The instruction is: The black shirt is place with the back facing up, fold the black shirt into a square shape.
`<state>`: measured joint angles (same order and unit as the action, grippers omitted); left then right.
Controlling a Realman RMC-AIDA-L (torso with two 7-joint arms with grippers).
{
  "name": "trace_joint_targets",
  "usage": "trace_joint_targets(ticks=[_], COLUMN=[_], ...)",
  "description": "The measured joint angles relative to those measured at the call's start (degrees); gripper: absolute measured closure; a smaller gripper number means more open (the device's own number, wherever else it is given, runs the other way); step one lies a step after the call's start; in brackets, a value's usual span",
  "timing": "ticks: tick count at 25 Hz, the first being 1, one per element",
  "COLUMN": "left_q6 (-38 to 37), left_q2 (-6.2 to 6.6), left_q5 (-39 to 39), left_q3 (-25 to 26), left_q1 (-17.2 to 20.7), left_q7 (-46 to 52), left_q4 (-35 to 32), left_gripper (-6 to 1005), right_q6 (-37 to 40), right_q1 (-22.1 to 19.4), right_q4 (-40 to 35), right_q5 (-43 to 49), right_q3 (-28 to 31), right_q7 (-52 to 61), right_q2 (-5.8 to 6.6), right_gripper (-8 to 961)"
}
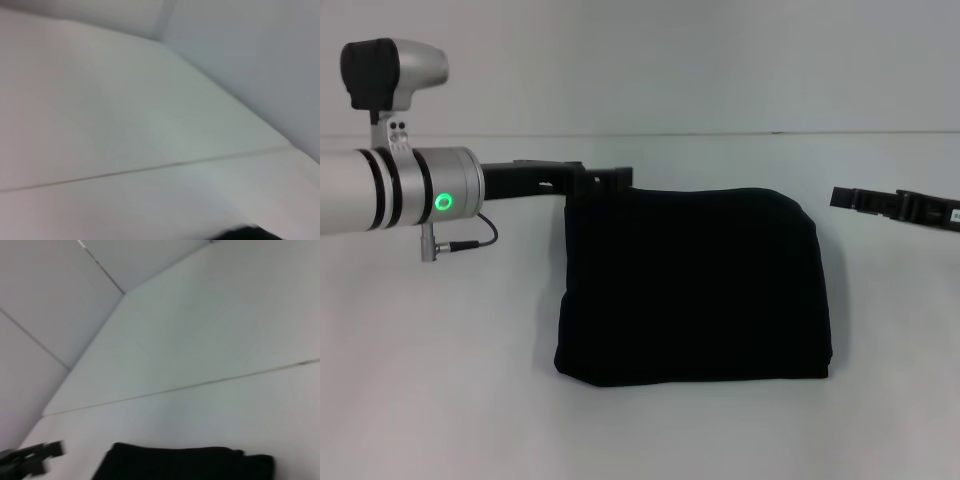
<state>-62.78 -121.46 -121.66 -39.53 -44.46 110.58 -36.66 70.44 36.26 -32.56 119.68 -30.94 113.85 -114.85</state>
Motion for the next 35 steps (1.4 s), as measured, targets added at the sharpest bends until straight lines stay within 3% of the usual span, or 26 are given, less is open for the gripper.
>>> trace_joint_targets(ticks=[6,10,20,35], left_q6=[8.75,12.78,22.75,25.26], left_q2=[1.92,2.34,1.86,0.31], left_q5=[-0.11,-0.12,-0.16,-0.15], left_q3=[-3.31,-3.55,-3.96,-5.67], left_q1=[-1.79,-3.26,-6.47,-7.28], left_q7=[12.82,13.86,14.38,13.96], left_q4=[4.77,8.25,14.79,16.99], left_gripper=[112,114,118,124], right_q6=[8.23,11.34,9.67,7.14], right_q1=[0.63,0.79,1.39,2.14], right_q4=[-2.08,-3.65,-4.6,-4.31], right_q5=[0.56,0.34,0.29,0.34], right_q3=[-1.16,-1.06,-1.2,-1.41], right_q7=[-1.4,-3.23,-4.95,-4.96], right_q2=[2.72,3.04,2.56,2.26], right_gripper=[266,82,62,67])
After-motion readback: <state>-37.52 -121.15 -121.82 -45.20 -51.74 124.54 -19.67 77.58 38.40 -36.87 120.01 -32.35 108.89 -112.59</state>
